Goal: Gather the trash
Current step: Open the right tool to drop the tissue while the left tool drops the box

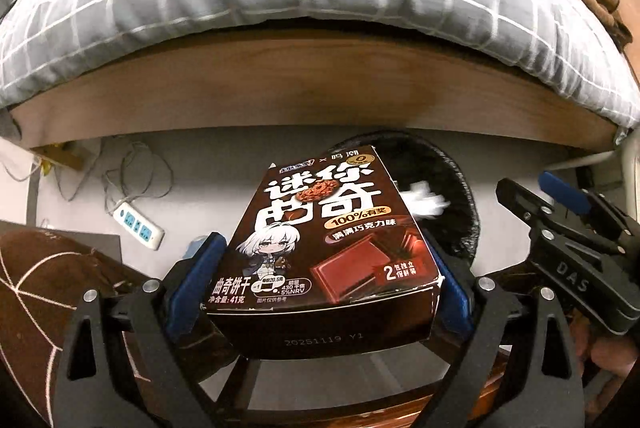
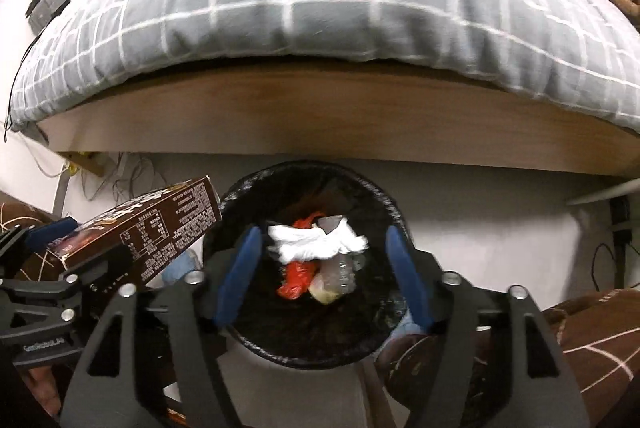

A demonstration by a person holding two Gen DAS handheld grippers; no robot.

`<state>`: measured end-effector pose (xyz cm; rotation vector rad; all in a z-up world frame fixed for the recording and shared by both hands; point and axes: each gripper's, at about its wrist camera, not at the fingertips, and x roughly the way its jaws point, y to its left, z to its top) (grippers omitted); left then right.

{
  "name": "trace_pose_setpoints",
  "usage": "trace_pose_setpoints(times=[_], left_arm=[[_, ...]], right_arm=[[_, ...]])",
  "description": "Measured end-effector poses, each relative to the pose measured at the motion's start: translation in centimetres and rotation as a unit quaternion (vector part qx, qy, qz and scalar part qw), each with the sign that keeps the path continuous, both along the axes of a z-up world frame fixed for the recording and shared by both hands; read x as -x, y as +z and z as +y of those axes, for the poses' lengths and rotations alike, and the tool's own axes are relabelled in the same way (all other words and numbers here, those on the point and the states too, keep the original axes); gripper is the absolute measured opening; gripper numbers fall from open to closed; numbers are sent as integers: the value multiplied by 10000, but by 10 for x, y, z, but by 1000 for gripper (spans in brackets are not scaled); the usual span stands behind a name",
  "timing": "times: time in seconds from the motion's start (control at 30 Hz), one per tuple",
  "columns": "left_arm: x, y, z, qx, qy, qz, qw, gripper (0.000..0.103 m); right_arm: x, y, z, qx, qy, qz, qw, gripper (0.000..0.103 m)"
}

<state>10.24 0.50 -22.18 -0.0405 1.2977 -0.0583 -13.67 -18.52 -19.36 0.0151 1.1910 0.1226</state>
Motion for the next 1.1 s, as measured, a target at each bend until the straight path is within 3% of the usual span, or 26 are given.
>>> trace_pose_setpoints(times=[0.2, 0.6, 0.77, 1.1], left_arm=[[-10, -3, -39, 47, -386, -26, 9992, 91], [-10, -6, -97, 136, -1018, -103, 9947, 92], [-9, -3, -96, 78, -883, -225, 9958, 97], [-14, 16, -70, 96, -621, -523, 9967, 97]], right_arm=[[7, 13, -41, 159, -301, -204, 9992, 86], [20, 19, -100, 323, -885, -248, 9952, 87], [21, 21, -102, 290, -898, -276, 9952, 87], [18, 41, -87, 309, -715, -498, 9957, 88]])
